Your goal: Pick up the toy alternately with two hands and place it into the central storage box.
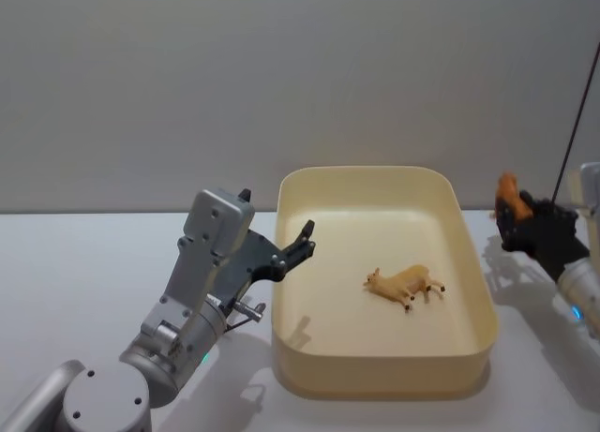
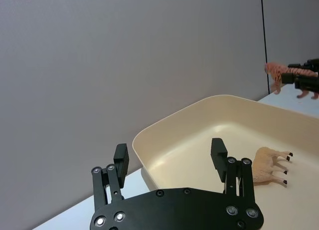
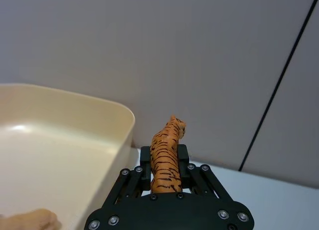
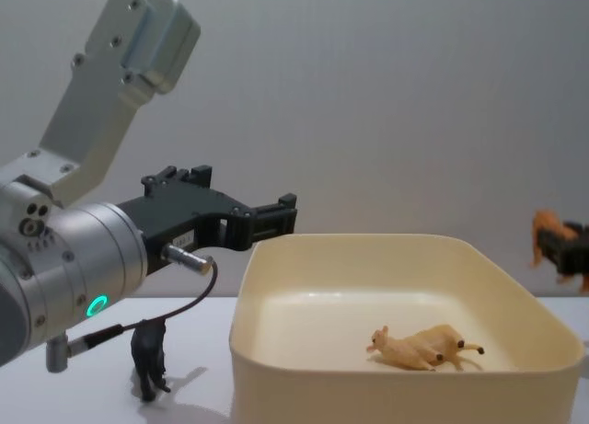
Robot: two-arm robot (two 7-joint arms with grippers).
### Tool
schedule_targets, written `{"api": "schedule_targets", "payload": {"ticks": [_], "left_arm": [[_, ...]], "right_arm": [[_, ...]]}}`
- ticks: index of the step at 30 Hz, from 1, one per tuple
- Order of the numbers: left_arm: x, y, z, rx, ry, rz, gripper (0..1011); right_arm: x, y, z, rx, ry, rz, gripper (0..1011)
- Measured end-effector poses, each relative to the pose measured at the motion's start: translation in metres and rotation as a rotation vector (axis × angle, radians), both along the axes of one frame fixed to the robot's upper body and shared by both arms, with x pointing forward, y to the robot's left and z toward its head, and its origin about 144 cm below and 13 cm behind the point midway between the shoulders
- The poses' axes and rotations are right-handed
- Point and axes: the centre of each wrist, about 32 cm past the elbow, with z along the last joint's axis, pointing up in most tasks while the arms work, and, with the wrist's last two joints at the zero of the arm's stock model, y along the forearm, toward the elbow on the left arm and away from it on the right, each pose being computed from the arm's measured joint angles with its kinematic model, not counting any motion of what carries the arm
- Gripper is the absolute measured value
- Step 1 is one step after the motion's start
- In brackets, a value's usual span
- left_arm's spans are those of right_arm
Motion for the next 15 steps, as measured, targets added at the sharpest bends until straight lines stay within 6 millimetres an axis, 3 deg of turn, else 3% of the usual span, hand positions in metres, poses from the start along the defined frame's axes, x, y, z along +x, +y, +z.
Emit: {"api": "schedule_targets", "payload": {"ticks": [15], "left_arm": [[0.0,0.0,0.0,0.0,0.0,0.0,1001]], "right_arm": [[0.011,0.011,0.044,0.054,-0.079,0.17,288]]}}
